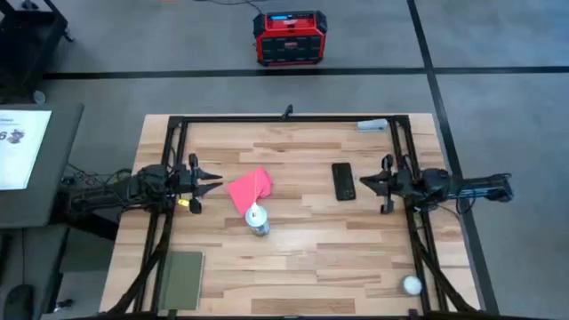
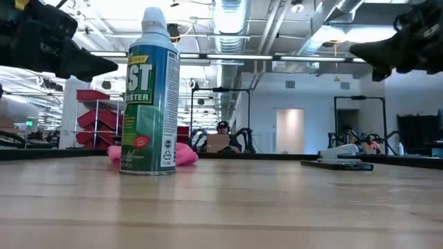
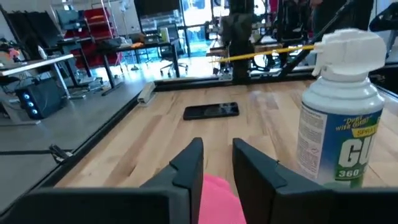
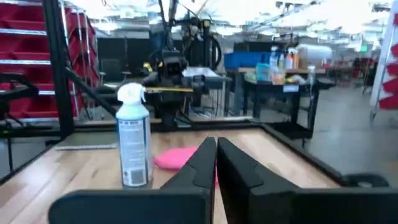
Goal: Apply microfiber cloth
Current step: Return to Home Position
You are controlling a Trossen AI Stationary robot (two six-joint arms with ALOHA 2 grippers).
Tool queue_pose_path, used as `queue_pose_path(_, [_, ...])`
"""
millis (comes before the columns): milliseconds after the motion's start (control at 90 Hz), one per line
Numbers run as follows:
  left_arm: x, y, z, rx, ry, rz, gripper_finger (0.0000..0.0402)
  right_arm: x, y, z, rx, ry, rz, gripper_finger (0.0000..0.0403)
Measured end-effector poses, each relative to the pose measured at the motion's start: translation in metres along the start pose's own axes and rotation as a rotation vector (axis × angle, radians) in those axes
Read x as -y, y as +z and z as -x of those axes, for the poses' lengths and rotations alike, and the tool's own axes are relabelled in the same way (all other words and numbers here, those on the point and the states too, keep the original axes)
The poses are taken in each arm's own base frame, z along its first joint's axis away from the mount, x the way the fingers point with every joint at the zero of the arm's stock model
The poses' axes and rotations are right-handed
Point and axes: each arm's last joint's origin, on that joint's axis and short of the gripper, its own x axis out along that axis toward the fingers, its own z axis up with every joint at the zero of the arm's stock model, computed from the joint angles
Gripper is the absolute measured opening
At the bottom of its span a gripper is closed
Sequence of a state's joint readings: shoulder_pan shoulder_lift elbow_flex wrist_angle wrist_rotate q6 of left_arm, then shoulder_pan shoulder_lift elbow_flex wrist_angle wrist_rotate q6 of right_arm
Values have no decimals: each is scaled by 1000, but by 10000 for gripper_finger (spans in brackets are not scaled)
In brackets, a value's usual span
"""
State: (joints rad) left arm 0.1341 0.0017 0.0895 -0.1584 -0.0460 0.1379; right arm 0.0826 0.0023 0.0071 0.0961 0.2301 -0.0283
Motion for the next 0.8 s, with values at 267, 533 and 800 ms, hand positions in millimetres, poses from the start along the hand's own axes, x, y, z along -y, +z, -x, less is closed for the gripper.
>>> queue_pose_path(267, [-1,-1,0,-6,34,25,61,0,-4,0,-42,4,-78,0])
queue_pose_path(533, [-1,1,0,10,41,36,61,1,-5,0,-46,-28,-254,0])
queue_pose_path(800, [-1,1,0,2,47,-50,61,1,-5,0,-50,-31,-253,0])
